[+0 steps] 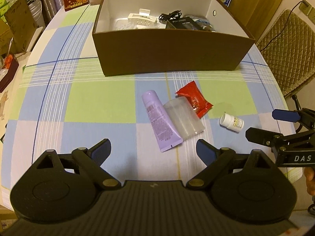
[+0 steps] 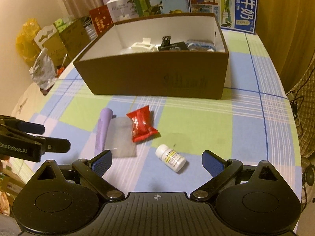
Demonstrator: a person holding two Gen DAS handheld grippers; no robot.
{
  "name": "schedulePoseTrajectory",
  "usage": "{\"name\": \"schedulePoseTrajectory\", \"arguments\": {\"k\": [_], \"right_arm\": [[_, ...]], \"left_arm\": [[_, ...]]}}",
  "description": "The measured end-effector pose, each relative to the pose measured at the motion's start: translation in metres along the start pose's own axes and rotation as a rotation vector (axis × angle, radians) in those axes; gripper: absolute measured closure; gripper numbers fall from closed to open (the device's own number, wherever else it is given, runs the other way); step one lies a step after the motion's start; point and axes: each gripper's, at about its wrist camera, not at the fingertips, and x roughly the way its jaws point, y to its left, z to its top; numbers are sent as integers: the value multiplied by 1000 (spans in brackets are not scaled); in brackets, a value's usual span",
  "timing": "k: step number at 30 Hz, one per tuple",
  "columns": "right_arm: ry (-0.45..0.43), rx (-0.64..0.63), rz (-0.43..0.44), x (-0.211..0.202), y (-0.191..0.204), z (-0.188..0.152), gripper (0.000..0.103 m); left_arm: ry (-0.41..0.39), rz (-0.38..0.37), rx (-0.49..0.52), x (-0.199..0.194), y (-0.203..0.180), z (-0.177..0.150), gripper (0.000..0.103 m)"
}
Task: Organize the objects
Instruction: 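Grasp the white pill bottle with the right tool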
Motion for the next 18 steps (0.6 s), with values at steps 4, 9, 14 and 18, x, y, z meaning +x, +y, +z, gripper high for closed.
{"name": "schedulePoseTrajectory", "arguments": {"k": [4, 9, 14, 18], "right_arm": [[6, -11, -2, 7, -3, -2, 8], [1, -46, -13, 16, -5, -2, 8], [16, -104, -24, 30, -7, -4, 26], [31, -164, -33, 43, -6, -7, 40]], "left_arm": [[10, 10, -10, 4, 3, -2, 12], [16, 16, -19, 9, 6, -1, 12], [21, 24, -19, 16, 9, 1, 12], [28, 29, -26, 24, 13, 2, 12]]}}
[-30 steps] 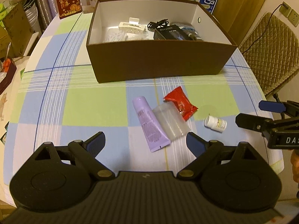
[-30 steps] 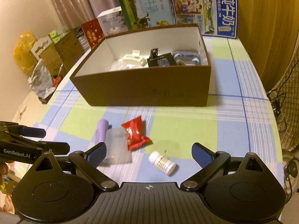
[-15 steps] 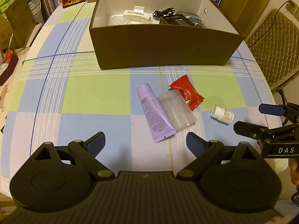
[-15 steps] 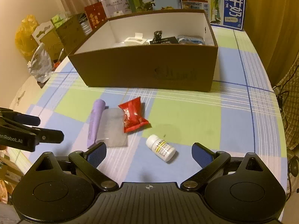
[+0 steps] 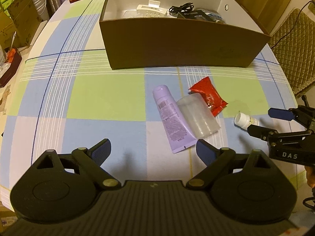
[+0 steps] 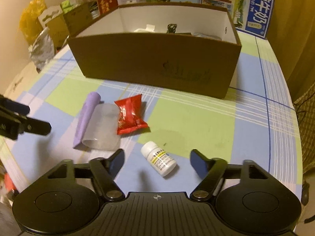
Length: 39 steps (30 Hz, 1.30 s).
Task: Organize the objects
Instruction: 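Grasp the white pill bottle with the right tool, then grasp the purple tube upright with the left tool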
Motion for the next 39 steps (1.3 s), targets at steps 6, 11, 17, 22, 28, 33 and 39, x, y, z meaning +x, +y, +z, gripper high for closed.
{"name": "schedulePoseTrajectory", "arguments": {"k": [6, 11, 17, 22, 28, 33, 39], "right_arm": [[13, -74, -14, 16, 5, -3, 52], [32, -106, -21, 24, 6, -4, 61], [55, -60, -26, 28, -2, -3, 79], [57, 15, -59, 27, -13, -1, 79], [60, 68, -95, 25, -22, -2, 79], [67, 105, -118, 25, -27, -4, 79], [69, 123, -128, 26, -28, -3, 79]], "left_arm": [[9, 5, 1, 10, 2, 3, 12], [10, 1, 3, 17, 3, 8, 12], [12, -4, 10, 28, 1, 14, 13], [7, -12, 33, 42, -5, 20, 16], [12, -8, 38, 63, -6, 32, 20], [23, -15, 49, 77, -5, 38, 22], [7, -21, 60, 80, 3, 41, 31]]}}
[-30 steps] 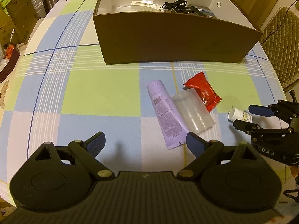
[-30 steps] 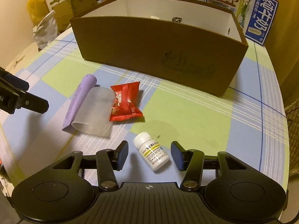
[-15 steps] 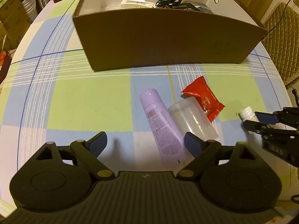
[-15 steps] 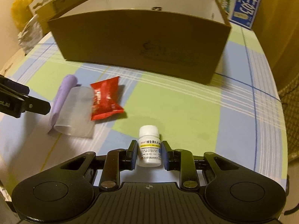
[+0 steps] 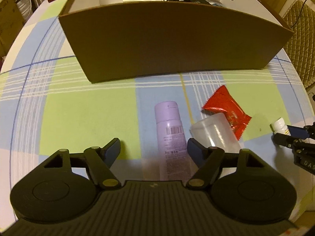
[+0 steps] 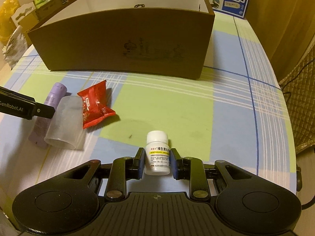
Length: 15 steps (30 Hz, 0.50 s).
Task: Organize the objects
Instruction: 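Grasp the purple tube upright with the left tool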
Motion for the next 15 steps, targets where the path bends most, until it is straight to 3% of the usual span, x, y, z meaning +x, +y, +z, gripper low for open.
{"name": "schedulePoseTrajectory", "arguments": {"k": [9, 13, 15], "right_arm": [[-3, 9, -2, 3, -1, 3, 79], [-3, 16, -2, 4, -2, 3, 79], [-3, 15, -3, 4, -2, 4, 79]], "left_arm": [[-15, 69, -41, -4, 34, 3, 34], [-12, 67, -37, -2, 27, 5, 37], [-6, 58, -29, 1, 20, 5, 44]]}}
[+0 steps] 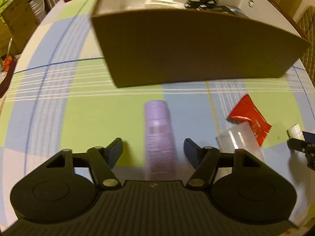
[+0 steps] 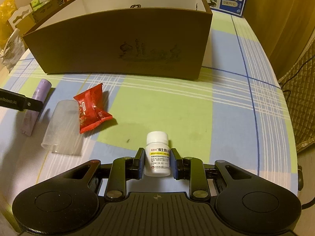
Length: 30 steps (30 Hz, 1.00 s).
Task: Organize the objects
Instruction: 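Grasp the purple tube upright with the left tool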
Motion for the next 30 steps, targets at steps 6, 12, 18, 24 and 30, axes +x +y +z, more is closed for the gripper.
{"name": "schedulePoseTrajectory", "arguments": {"k": [6, 12, 18, 24, 30], "right_arm": [[-8, 19, 4, -2, -4, -1, 79], [-3, 35, 16, -2, -7, -3, 79], [-7, 18, 12, -2, -5, -3, 79], [-4, -6, 4, -1, -1, -2, 79], [2, -13, 11, -3, 3, -3, 79]], "left_arm": [[-12, 6, 6, 5, -6, -1, 62], [-4, 3, 20, 2, 1, -8, 73], [17, 5, 13, -6, 13, -25, 73], [8, 21, 13, -4, 9, -25, 72], [-8, 27, 13, -7, 10, -27, 74]]}}
